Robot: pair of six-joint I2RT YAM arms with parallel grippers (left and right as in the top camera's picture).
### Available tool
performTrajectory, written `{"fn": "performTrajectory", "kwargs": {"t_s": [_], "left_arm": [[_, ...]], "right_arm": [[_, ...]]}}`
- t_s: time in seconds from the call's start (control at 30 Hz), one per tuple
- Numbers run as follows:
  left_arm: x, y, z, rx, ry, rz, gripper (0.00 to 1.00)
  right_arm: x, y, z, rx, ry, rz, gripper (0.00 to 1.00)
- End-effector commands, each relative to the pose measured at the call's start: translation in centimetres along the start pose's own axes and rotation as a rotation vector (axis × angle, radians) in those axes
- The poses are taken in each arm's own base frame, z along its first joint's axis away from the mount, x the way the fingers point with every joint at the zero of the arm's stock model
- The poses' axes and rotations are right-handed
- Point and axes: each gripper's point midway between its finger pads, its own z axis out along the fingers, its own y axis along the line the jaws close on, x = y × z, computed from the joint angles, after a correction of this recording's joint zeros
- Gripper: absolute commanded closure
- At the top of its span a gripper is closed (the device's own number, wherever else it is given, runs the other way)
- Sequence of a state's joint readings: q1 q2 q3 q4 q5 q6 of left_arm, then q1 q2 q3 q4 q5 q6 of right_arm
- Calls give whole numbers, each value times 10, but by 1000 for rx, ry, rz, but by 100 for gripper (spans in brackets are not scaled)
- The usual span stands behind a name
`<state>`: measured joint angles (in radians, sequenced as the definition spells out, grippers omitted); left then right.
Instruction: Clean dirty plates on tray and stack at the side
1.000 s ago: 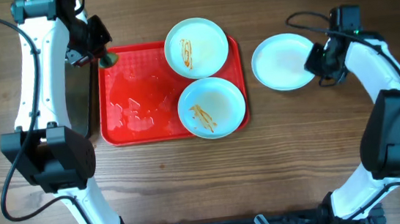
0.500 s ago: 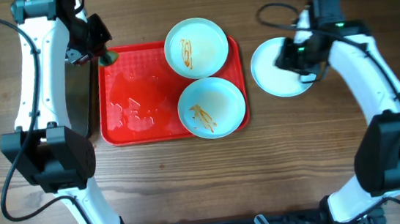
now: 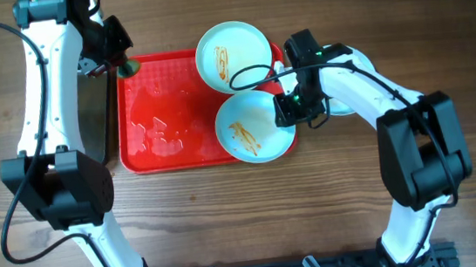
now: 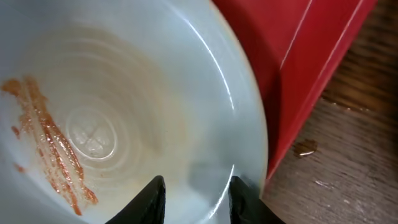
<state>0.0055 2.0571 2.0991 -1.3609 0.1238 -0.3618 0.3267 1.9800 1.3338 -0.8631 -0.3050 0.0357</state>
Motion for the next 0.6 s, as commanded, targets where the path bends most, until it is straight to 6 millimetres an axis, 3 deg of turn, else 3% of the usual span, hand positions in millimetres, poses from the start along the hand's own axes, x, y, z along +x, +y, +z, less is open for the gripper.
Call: {"fn": "performTrajectory", "kwargs": {"t_s": [0.0, 0.07, 0.23, 0.37, 0.57], "left_arm": [[-1, 0, 2, -9, -3, -14, 96], [-1, 0, 2, -8, -4, -13, 96], [0, 0, 2, -10, -1, -13, 96], [0, 0, 2, -10, -2, -13, 96], [0, 0, 2, -10, -1, -13, 96]], "right_arm": [[-6, -5, 4, 23, -17, -40, 66], [-12, -1, -3, 14, -31, -44, 66], [-34, 5, -49, 62, -104, -63, 66], [-20, -14, -42, 154, -58, -47, 66], [-7, -22, -19, 155, -39, -30, 66]]}}
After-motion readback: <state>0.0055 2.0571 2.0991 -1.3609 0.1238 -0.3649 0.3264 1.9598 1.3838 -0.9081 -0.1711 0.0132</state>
